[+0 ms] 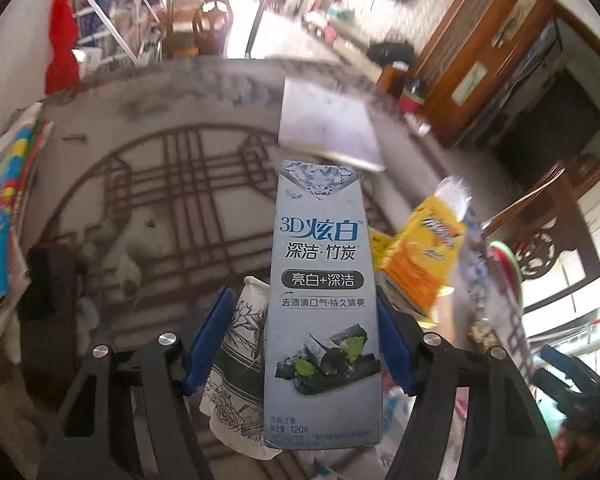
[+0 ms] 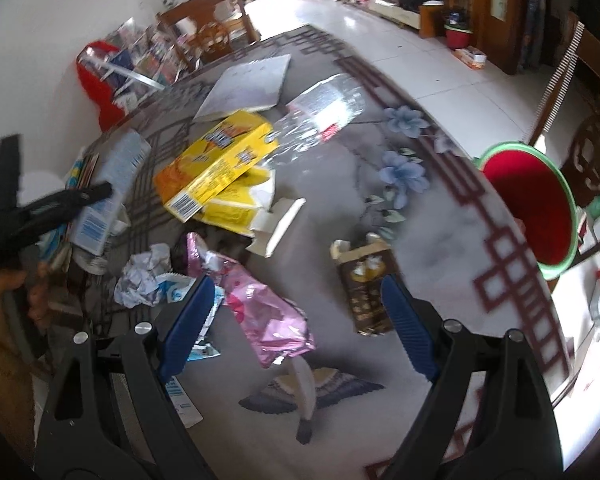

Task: Collect trash
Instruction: 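Lift the toothpaste box with the left gripper while the right approaches the pink wrapper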

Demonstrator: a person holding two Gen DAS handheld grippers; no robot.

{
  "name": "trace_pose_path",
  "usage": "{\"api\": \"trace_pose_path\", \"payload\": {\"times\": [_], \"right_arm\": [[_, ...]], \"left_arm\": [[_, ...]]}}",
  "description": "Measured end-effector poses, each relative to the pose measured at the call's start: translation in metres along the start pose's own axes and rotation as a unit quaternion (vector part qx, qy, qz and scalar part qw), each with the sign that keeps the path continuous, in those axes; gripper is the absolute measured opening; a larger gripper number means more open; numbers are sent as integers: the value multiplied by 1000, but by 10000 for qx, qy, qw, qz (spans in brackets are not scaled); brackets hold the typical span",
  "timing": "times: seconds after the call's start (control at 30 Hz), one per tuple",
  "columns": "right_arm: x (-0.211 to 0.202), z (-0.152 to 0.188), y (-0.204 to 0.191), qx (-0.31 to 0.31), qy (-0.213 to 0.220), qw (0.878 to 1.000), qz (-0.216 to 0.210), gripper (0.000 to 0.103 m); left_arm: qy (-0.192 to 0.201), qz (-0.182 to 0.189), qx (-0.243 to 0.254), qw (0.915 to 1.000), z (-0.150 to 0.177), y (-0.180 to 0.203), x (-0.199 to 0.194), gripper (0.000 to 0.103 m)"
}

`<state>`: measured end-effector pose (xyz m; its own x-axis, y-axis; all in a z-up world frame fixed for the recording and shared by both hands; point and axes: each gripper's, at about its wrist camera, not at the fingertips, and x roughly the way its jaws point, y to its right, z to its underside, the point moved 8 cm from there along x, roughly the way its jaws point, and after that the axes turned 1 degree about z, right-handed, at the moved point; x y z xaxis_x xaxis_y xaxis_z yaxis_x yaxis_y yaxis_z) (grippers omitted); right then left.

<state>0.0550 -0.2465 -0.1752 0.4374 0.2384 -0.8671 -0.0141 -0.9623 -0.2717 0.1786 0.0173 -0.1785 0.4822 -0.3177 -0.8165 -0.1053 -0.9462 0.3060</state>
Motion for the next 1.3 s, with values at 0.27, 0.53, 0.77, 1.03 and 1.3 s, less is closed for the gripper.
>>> {"api": "trace_pose_path", "payload": {"times": [0.27,0.53,0.77,1.03,1.3], "right_arm": [[42,6,-28,-622,-409,9972,42,84],[51,16,-41,-819,-567,9950,24,84],[48,19,-30,-612,-557,9966,51,84],[50,19,-34,-652,-591,9961,27,84],[53,12,-31,-682,-569,9960,72,84]], "left_arm": [[276,334,-226,9988,26,2,-29,67],[-148,193,-195,9995,42,-8,0,68],[-346,197,-363,9985,33,-19,18,76],[-962,84,121,9952,25,-4,60,78],[-722,283,-174,9968,29,-5,45,33]]}}
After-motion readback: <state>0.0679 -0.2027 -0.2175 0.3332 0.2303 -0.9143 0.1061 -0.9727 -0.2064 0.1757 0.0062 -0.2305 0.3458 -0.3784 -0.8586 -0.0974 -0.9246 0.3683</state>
